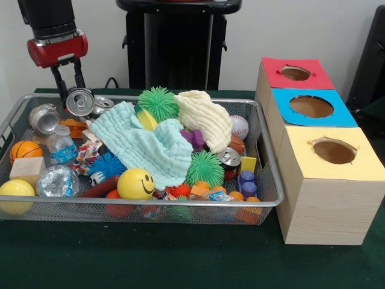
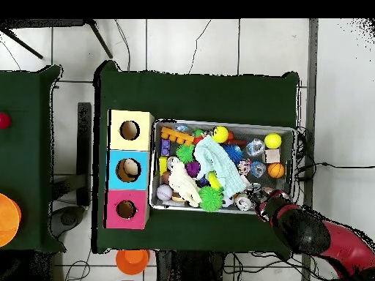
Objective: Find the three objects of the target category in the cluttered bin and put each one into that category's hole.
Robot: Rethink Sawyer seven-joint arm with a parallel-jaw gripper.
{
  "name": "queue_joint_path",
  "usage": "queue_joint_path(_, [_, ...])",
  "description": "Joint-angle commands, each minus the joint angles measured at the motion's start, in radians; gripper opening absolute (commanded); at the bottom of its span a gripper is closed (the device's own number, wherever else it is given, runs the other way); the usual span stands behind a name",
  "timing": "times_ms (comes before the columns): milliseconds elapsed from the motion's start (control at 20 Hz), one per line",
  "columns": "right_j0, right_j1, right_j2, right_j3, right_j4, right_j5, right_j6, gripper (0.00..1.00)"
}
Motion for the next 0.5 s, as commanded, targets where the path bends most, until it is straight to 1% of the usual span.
queue_joint_path(50, [-0.084, 0.023, 0.117, -0.004, -0.019, 0.177, -0.122, 0.0])
queue_joint_path(400, [-0.086, 0.014, 0.145, 0.002, -0.031, 0.187, -0.09, 0.0])
queue_joint_path(500, [-0.095, 0.0, 0.166, 0.012, -0.018, 0.206, -0.091, 0.0])
